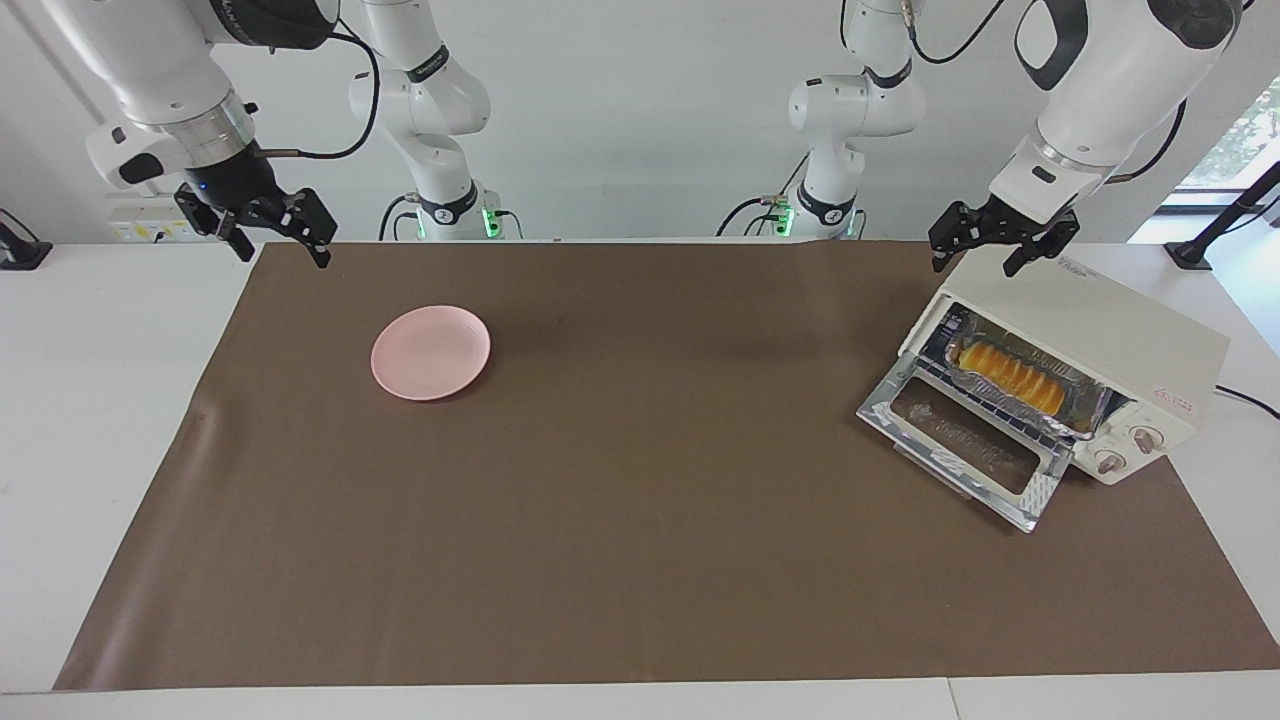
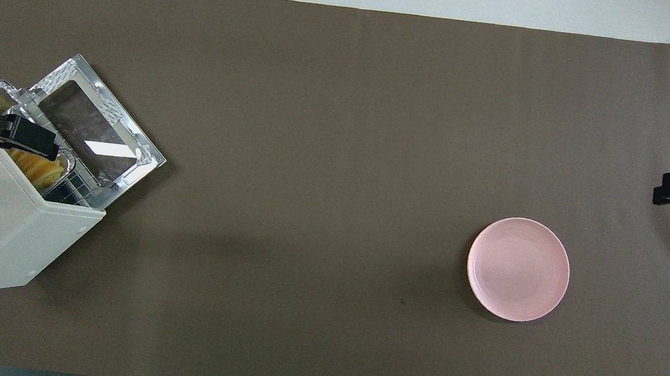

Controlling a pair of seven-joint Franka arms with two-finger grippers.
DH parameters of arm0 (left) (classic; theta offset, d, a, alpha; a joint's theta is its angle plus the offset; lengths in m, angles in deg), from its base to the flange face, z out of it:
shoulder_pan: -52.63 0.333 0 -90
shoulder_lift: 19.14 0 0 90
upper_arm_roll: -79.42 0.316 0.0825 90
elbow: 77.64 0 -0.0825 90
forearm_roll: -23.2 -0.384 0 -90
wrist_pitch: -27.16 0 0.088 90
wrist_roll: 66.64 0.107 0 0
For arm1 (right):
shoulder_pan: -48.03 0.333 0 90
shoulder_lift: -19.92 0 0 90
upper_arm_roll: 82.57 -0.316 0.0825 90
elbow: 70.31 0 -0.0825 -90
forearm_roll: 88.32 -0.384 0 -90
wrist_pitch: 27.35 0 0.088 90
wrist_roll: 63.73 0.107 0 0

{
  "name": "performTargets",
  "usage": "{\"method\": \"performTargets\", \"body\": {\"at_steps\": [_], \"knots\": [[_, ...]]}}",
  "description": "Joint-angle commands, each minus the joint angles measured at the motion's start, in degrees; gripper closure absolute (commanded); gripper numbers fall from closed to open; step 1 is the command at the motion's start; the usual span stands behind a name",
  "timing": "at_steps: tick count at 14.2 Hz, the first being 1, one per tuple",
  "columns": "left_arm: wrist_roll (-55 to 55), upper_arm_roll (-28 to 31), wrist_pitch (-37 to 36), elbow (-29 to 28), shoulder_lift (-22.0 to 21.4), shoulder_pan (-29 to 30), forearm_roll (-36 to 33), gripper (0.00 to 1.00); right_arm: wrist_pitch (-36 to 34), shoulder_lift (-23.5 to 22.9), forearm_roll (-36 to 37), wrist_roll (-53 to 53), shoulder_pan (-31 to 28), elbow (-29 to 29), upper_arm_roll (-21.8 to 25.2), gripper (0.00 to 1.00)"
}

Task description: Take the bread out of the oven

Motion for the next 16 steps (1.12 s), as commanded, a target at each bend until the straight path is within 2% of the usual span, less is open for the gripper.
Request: {"method": "performTargets", "body": {"at_steps": [1, 5, 9, 12, 16], "knots": [[0.26, -0.17, 0.46, -1.1, -0.73, 0.16, -0.98, 0.0, 0.4, 0.14, -0.18, 0.58, -0.42, 0.28, -0.36, 0.0], [0.18, 0.01, 0.28, -1.1, -0.91, -0.1, -0.98, 0.0, 0.32, 0.14, -0.18, 0.49, -0.42, 0.36, -0.36, 0.0], [0.18, 0.1, 0.63, -1.19, -1.0, 3.66, -0.55, 0.0, 0.05, 0.23, -0.18, 0.49, -0.42, 0.45, -0.36, 0.0], [-1.31, 0.1, -1.03, -0.58, -0.21, 3.33, -0.54, 0.0, -0.12, 0.23, -0.18, 0.49, -0.42, 0.45, -0.45, 0.0], [-11.05, -0.08, -1.74, 6.87, 9.08, 0.87, -1.07, 0.0, -0.12, 0.23, -0.18, 0.49, -0.15, 0.45, -0.45, 0.0]]}}
